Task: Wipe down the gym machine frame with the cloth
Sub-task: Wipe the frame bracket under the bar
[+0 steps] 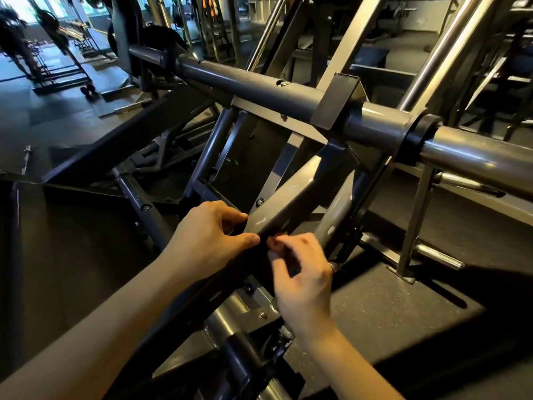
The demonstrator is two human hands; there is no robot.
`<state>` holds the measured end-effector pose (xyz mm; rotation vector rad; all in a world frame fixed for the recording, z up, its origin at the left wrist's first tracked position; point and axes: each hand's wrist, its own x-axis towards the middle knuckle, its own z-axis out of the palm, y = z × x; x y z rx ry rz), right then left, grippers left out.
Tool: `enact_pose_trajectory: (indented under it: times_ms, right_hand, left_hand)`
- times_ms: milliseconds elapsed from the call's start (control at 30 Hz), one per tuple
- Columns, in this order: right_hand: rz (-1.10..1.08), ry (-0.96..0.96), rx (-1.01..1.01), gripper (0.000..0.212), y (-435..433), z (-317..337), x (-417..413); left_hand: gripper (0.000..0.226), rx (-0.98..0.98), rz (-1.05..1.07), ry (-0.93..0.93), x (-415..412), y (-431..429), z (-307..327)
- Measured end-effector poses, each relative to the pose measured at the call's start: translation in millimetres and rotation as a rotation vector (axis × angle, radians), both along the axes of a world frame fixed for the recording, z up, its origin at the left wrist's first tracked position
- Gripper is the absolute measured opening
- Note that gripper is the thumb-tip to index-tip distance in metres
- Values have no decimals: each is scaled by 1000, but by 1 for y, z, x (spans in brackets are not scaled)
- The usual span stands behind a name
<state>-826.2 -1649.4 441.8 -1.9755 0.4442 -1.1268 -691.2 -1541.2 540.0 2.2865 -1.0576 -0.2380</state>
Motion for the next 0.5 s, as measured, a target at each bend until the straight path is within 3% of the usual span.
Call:
enact_pose_trajectory:
  times_ms: [67,233,400,500]
  right_hand:
    - [90,44,-71,20,-3,-2,-5]
    - [-254,-29,70,18,-50,12,14]
    - [137,90,-73,18,10,-9,-7]
    - [-58,41,12,17,-28,3,5]
  left_hand:
    - [49,-2,-9,-4,0,1,0]
    - [53,-6,-14,-13,-2,3,-2]
    - [51,-22,-15,-29,-4,3,-1]
    - [53,-17,-27,-29,-4,3,-1]
